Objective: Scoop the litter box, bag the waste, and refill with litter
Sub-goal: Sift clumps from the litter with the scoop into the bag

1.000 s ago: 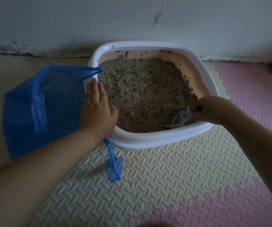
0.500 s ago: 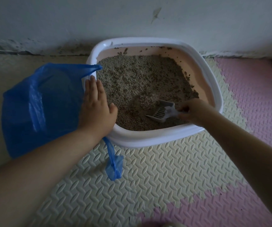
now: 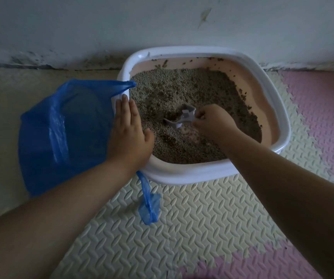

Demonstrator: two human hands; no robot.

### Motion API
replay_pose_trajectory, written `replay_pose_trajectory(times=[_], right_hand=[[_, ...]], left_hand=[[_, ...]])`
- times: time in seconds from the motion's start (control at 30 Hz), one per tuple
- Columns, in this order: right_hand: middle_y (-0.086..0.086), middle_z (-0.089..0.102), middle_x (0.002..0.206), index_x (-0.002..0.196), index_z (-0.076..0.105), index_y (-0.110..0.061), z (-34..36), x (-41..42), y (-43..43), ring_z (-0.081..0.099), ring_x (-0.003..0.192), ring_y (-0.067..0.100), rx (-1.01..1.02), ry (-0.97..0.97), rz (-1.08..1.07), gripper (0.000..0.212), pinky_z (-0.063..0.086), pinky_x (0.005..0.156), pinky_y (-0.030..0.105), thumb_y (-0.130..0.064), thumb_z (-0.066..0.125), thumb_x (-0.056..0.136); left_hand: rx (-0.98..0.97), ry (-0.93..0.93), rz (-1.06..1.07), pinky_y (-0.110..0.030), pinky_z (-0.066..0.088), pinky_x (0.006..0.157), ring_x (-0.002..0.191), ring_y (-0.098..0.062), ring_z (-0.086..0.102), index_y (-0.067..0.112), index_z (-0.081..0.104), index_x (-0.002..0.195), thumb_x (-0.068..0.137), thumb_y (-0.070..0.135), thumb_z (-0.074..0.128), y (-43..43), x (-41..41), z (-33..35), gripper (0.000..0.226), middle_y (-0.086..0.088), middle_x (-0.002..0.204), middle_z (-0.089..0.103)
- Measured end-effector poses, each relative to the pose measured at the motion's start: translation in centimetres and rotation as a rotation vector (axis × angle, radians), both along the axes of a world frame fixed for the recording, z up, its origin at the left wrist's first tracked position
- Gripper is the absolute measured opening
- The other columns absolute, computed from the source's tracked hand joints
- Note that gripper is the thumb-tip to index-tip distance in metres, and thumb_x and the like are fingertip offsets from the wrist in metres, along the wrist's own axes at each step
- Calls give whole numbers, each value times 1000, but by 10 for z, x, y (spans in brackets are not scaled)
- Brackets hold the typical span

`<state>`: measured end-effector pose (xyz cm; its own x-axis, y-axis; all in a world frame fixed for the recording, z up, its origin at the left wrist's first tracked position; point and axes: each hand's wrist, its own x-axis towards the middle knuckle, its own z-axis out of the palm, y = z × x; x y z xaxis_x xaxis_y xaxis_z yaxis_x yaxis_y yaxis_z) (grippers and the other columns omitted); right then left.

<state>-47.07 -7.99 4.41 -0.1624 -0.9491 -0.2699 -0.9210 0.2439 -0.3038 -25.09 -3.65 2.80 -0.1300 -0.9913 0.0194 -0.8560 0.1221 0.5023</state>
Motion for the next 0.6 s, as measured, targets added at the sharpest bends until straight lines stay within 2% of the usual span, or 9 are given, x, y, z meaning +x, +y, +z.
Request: replay_pose_trajectory(times=[0.1, 0.17, 0.23, 0.33, 0.4, 0.43, 0.5, 0.53, 0.6], right_hand=[[13, 57, 65, 78, 63, -6, -5, 12, -16, 47, 54, 23, 1, 0, -21, 17, 31, 47, 23, -17, 56, 87], [6, 42, 57, 67, 47, -10, -9, 25, -28, 39, 49, 22, 12, 26, -42, 25, 24, 43, 23, -15, 51, 91], [4, 40, 60, 66, 37, -12, -15, 38, -41, 36, 48, 19, 27, 31, -86, 30, 22, 42, 25, -14, 47, 94], [8, 52, 74, 93, 48, -11, -24, 54, -63, 43, 53, 18, 13, -20, -128, 9, 26, 42, 26, -18, 44, 99], [12, 59, 84, 115, 52, -5, -30, 60, -69, 47, 55, 19, 34, -77, -161, 21, 34, 48, 27, -16, 43, 100], [15, 62, 94, 125, 48, -2, -32, 63, -68, 52, 63, 22, 54, -87, -160, 28, 38, 55, 28, -14, 41, 100], [19, 60, 112, 127, 45, 1, -42, 65, -61, 59, 89, 32, 25, -98, -124, 31, 40, 70, 32, -14, 37, 100], [19, 59, 115, 124, 45, 1, -46, 65, -57, 58, 96, 34, -3, -115, -120, 30, 40, 72, 33, -15, 37, 100], [17, 60, 113, 122, 45, -1, -50, 63, -52, 57, 87, 30, -18, -158, -138, 27, 39, 62, 29, -17, 38, 101]], left_hand=[[-7, 13, 0, -43, 12, 119, 147, -26, -8, -2, 3, 150, 92, 25, 39, 0, 0, -2, 73, -16, 159, -6], [-11, 11, 6, -44, 14, 119, 147, -26, -7, -2, 4, 150, 88, 28, 34, -1, 0, -3, 75, -16, 159, -5], [-16, 7, 15, -44, 16, 118, 147, -26, -6, -3, 6, 150, 86, 30, 31, -1, 0, -4, 76, -16, 159, -3], [-28, -8, 24, -44, 18, 118, 147, -26, -4, -2, 7, 149, 84, 30, 32, -1, -1, -5, 77, -16, 159, 0], [-25, -17, 27, -44, 19, 117, 147, -25, -5, -2, 7, 149, 84, 32, 29, -1, -1, -6, 77, -15, 159, -1], [-27, -20, 29, -44, 20, 117, 147, -24, -4, -1, 7, 150, 84, 34, 26, -1, -1, -6, 77, -15, 159, 0], [-41, -25, 32, -44, 20, 117, 147, -24, -3, -1, 8, 150, 82, 37, 18, -1, -1, -6, 79, -15, 159, 1], [-45, -24, 33, -44, 20, 117, 147, -24, -3, -2, 8, 149, 80, 37, 15, 0, -1, -6, 80, -16, 159, 1], [-47, -20, 32, -44, 19, 118, 147, -24, -4, -2, 8, 150, 79, 38, 15, 0, -1, -5, 81, -15, 159, 1]])
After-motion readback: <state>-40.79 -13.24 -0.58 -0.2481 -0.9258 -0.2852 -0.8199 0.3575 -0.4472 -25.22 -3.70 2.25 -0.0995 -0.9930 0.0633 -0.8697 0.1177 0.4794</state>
